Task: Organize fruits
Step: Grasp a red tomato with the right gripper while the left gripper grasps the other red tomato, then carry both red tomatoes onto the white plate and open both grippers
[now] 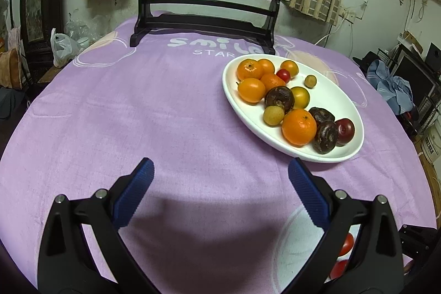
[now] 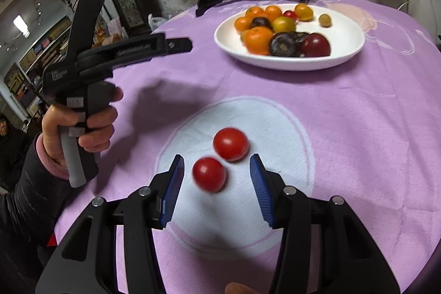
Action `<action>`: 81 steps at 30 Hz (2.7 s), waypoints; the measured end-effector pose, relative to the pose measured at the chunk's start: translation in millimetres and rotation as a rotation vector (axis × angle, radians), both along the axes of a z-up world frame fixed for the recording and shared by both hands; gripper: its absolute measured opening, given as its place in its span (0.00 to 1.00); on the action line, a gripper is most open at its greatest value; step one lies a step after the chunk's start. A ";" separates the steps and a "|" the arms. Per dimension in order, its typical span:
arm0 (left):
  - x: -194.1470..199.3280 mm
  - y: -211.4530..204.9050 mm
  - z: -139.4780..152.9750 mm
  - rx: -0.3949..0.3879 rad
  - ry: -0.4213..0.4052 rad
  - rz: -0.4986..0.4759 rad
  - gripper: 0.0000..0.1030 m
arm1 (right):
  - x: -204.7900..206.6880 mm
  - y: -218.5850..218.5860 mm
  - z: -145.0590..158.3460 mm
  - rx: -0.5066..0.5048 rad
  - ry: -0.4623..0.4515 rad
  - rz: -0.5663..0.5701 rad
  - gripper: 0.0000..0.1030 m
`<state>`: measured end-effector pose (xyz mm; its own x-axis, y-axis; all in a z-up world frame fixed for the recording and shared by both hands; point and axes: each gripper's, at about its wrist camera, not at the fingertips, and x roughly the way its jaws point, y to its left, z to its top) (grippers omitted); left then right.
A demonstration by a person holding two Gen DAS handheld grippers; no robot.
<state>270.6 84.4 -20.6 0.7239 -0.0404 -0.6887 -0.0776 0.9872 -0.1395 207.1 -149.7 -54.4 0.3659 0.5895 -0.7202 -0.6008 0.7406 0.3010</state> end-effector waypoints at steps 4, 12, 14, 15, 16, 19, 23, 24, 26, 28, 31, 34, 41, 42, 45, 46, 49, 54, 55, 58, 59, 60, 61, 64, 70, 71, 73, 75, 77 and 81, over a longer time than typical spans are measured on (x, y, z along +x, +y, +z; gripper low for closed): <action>-1.0 -6.3 -1.4 0.019 0.003 -0.021 0.97 | -3.5 8.7 -5.1 -0.034 0.001 0.027 0.49; -2.8 -11.9 -0.6 0.023 0.003 -0.037 0.97 | -6.0 11.9 -9.8 -0.020 0.025 0.054 0.45; -3.5 -12.3 0.0 0.019 0.001 -0.038 0.97 | -6.0 13.4 -10.5 -0.009 0.036 0.063 0.43; -3.7 -12.1 0.3 0.017 0.001 -0.037 0.97 | -5.2 14.4 -10.6 -0.007 0.034 0.065 0.43; -3.9 -12.1 0.5 0.014 0.000 -0.038 0.97 | -4.9 15.6 -10.6 -0.006 0.029 0.065 0.42; -3.9 -12.5 0.9 0.011 0.000 -0.037 0.97 | -1.8 19.0 -12.0 0.003 0.029 0.061 0.41; -3.7 -12.2 1.3 0.012 -0.002 -0.038 0.97 | -2.8 22.0 -11.7 -0.029 -0.005 0.044 0.28; -3.9 -12.2 1.8 0.011 -0.004 -0.039 0.97 | -2.2 21.8 -12.2 -0.030 -0.007 0.046 0.27; -4.8 -12.2 2.5 0.012 -0.008 -0.035 0.97 | -1.9 20.5 -11.8 -0.029 -0.006 0.052 0.27; -5.8 -11.8 1.7 0.012 -0.006 -0.032 0.97 | -1.7 15.4 -8.2 0.000 0.010 0.063 0.27; -6.0 -10.7 0.8 0.004 0.002 -0.033 0.97 | 2.2 -3.6 7.3 0.096 0.001 0.024 0.27; -6.3 -11.6 0.1 0.002 0.006 -0.036 0.97 | 8.9 -35.3 25.0 0.169 -0.063 -0.110 0.27; -16.8 -52.9 -4.0 -0.001 0.035 -0.328 0.95 | 25.2 -72.8 23.7 0.228 -0.031 -0.275 0.26; -20.6 -62.7 -5.1 0.020 0.031 -0.377 0.93 | 26.2 -72.2 22.7 0.227 -0.025 -0.272 0.26; -33.9 -92.1 -10.8 0.100 0.027 -0.495 0.80 | 25.7 -68.5 21.0 0.215 -0.027 -0.268 0.26; -35.8 -96.6 -13.5 0.101 0.036 -0.516 0.73 | 25.3 -67.9 20.0 0.210 -0.025 -0.264 0.26; -39.2 -107.5 -20.2 0.117 0.062 -0.551 0.61 | 24.9 -66.2 17.7 0.201 -0.017 -0.267 0.26; -45.8 -117.4 -25.4 0.128 0.072 -0.596 0.57 | 24.4 -65.3 18.0 0.193 -0.012 -0.262 0.26; -47.2 -119.7 -26.2 0.135 0.073 -0.604 0.55 | 24.1 -64.8 17.8 0.192 -0.012 -0.259 0.26; -48.5 -123.5 -29.5 0.147 0.083 -0.613 0.50 | 23.2 -63.9 17.6 0.187 -0.014 -0.257 0.26; -47.8 -124.4 -30.6 0.150 0.088 -0.615 0.48 | 22.8 -63.8 17.4 0.186 -0.014 -0.256 0.26; -47.6 -124.9 -31.1 0.152 0.092 -0.616 0.44 | 22.6 -63.8 17.4 0.186 -0.015 -0.257 0.26; -47.1 -125.4 -32.4 0.155 0.098 -0.617 0.41 | 22.6 -63.8 17.4 0.185 -0.015 -0.258 0.26; -47.2 -127.9 -36.2 0.172 0.109 -0.619 0.36 | 22.7 -63.8 17.3 0.186 -0.014 -0.257 0.26; -47.9 -130.3 -39.2 0.189 0.114 -0.623 0.32 | 24.5 -62.4 15.9 0.176 -0.011 -0.255 0.26; -48.0 -130.2 -39.0 0.188 0.115 -0.621 0.32 | 24.8 -62.0 15.9 0.175 -0.012 -0.255 0.26; -47.6 -129.6 -38.8 0.185 0.115 -0.618 0.31 | 24.9 -62.1 15.6 0.172 -0.014 -0.256 0.26; -47.5 -128.1 -37.7 0.181 0.113 -0.609 0.31 | 23.6 -61.8 15.8 0.170 -0.022 -0.259 0.26; -48.9 -123.8 -33.0 0.167 0.104 -0.589 0.31 | 21.3 -60.7 18.8 0.177 -0.042 -0.248 0.26; -50.0 -110.9 -9.3 0.128 0.038 -0.539 0.31 | 28.1 -59.9 33.4 0.192 -0.104 -0.238 0.27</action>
<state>220.6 -26.6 -30.0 0.5987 -0.3128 -0.7374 0.4407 0.8974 -0.0229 235.1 -209.6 -21.0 0.5757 0.5999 -0.5556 -0.4523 0.7997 0.3948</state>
